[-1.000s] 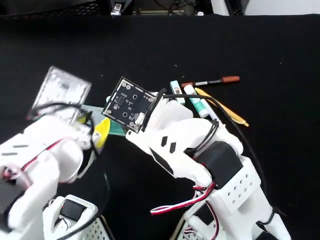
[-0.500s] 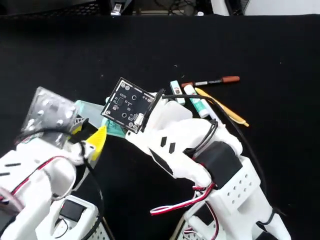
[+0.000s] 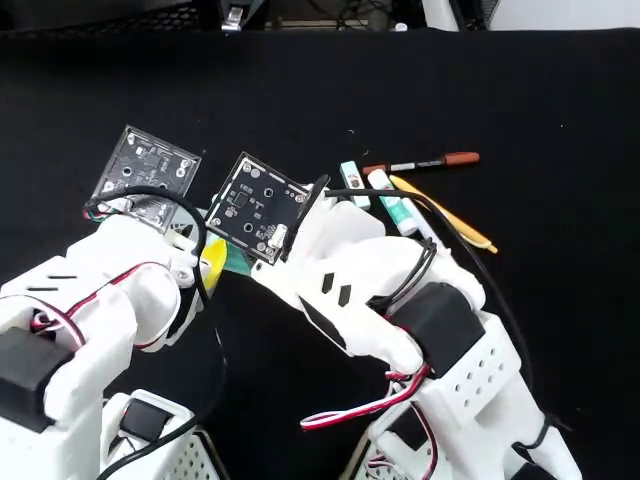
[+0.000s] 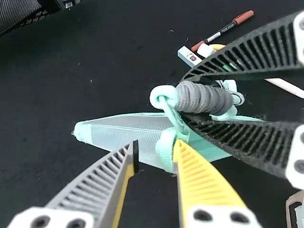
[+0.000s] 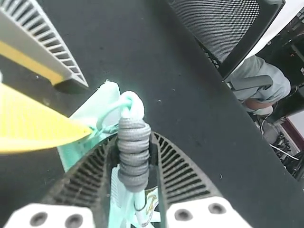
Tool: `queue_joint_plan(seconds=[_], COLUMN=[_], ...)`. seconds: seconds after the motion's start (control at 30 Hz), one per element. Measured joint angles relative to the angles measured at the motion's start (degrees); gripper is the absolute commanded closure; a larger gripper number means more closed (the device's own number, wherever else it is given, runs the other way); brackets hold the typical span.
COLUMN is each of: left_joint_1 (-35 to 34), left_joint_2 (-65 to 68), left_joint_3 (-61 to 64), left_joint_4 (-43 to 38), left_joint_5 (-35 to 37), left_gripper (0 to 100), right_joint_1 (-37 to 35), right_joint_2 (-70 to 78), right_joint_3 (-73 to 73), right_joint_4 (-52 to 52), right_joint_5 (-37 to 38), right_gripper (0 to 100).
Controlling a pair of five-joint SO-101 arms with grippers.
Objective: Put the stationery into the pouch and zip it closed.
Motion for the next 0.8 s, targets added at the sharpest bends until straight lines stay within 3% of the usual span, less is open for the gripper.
queue_joint_plan(seconds=[0.17,0.3,0.8], left_joint_1=[0.0,0.0,0.1], left_joint_2=[0.3,0.4,0.4], left_joint_3=[0.2,0.2,3.3], left_joint_4=[0.0,-0.1,-0.9], left_joint_5=[0.0,0.0,-0.2], left_gripper=[85,98,97], right_joint_1=[0.0,0.0,0.2], right_joint_2=[0.0,0.0,-0.3], right_joint_3=[0.0,0.0,0.0], right_joint_4=[0.0,0.0,7.9], right_joint_5=[0.0,0.0,0.0], right_gripper=[98.5,98.5,98.6])
